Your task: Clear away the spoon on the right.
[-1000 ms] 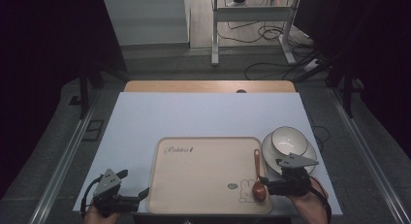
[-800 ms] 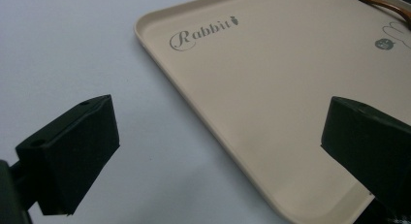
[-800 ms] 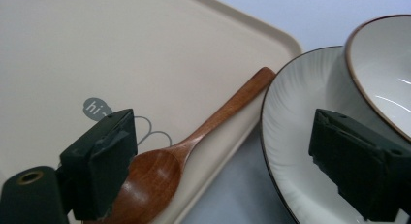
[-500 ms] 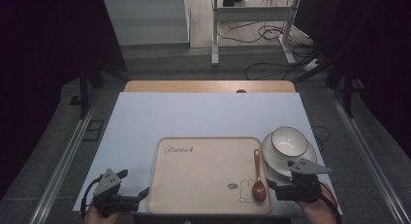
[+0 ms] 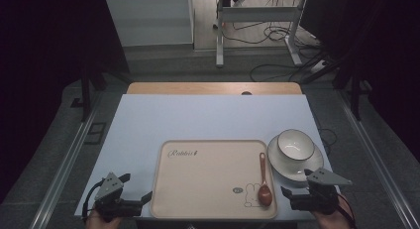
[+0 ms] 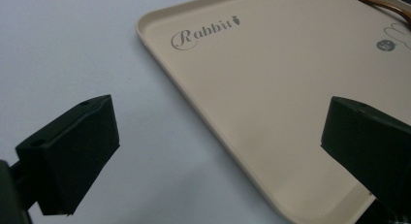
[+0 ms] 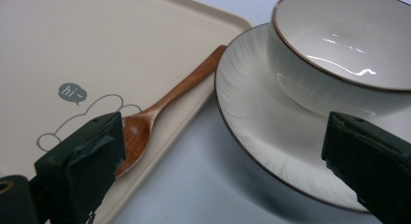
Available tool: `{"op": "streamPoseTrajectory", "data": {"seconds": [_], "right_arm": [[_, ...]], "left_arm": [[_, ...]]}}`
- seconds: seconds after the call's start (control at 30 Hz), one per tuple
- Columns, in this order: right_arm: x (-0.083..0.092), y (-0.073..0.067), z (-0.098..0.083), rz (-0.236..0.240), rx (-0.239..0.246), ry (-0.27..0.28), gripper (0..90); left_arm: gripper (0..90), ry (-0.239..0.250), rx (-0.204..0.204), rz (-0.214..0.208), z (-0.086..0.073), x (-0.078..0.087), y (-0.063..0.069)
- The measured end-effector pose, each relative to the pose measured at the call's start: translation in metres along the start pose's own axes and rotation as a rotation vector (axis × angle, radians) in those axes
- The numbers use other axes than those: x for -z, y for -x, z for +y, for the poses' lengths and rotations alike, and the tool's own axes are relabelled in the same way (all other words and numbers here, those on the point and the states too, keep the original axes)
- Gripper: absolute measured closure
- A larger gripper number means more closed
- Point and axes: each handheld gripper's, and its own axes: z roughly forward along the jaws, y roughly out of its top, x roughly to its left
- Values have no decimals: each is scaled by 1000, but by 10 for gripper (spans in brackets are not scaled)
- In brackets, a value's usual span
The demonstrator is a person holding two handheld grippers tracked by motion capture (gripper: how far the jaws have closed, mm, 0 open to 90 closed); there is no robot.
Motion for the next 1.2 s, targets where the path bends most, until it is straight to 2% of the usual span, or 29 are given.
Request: {"op": "streamPoseTrajectory", "data": {"seconds": [1.03, 1.2], "right_arm": [[28, 20, -41, -89, -84, 17, 10], [29, 22, -47, -91, -92, -7, 10]], "left_arm": [[0, 1, 17, 3, 0, 0, -2], [0, 0, 20, 4, 0, 0, -2]]}}
